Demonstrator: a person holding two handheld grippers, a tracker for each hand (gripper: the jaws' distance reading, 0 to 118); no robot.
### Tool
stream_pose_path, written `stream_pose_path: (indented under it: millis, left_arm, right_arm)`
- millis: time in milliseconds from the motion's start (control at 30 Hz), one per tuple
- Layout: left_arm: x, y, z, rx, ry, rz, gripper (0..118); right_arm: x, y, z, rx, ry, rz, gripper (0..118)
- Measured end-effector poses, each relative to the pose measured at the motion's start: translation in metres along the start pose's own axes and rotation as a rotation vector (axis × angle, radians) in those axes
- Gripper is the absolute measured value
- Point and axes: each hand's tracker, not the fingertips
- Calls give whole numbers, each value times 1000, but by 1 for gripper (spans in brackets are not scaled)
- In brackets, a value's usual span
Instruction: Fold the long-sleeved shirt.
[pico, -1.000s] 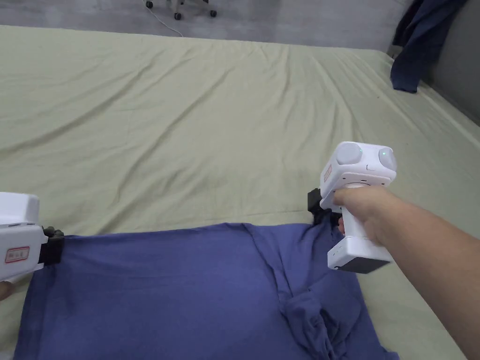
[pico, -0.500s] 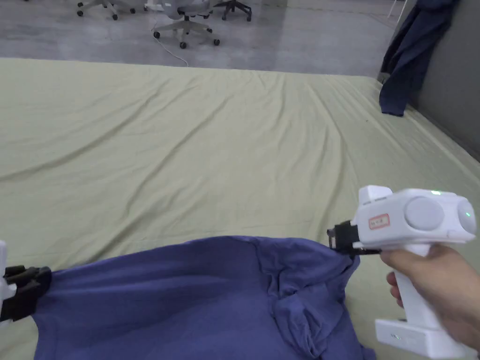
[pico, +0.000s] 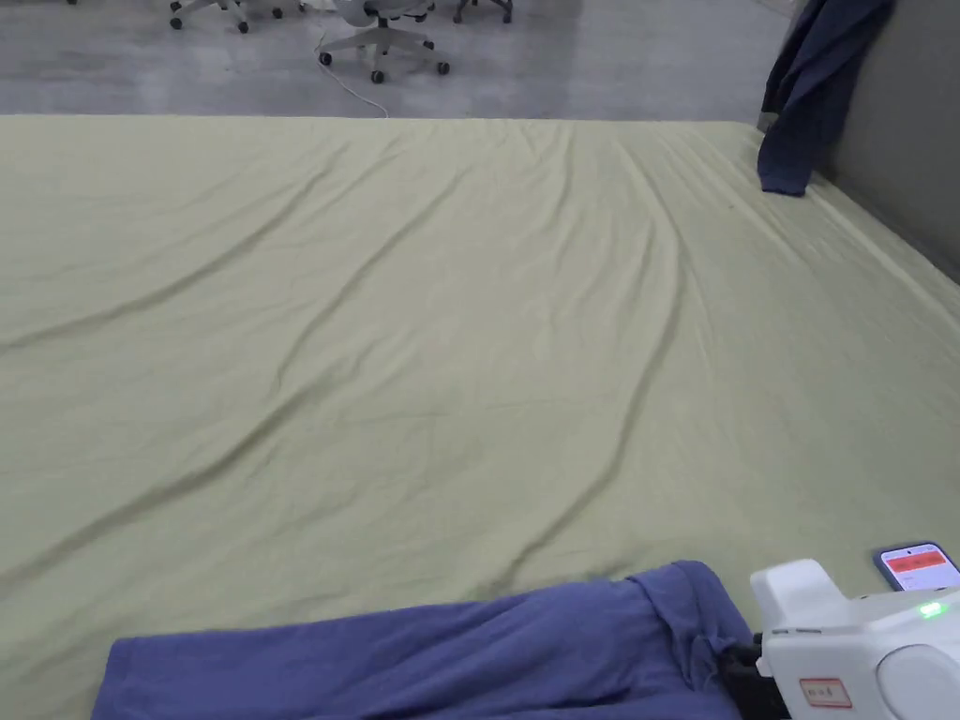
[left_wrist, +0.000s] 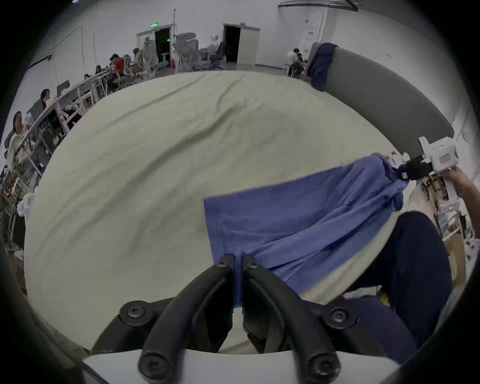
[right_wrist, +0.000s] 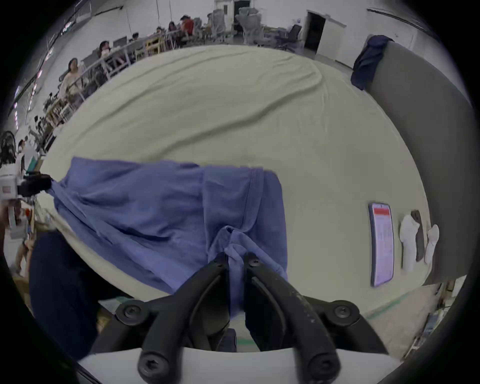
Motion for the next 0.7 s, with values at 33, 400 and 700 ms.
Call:
stream_pose_path:
  millis: [33, 400, 700]
  left_arm:
    - [1, -4, -3, -11, -2, 7, 4]
    - [-16, -27, -53, -58, 9, 220, 22]
    - [-4, -9, 20, 150, 24, 394, 114]
  right_arm:
    - [-1, -4, -4, -8, -13, 4, 12]
    - [3, -2, -48, -37, -34, -63, 41]
    - [21, 3, 62, 204, 18, -247, 118]
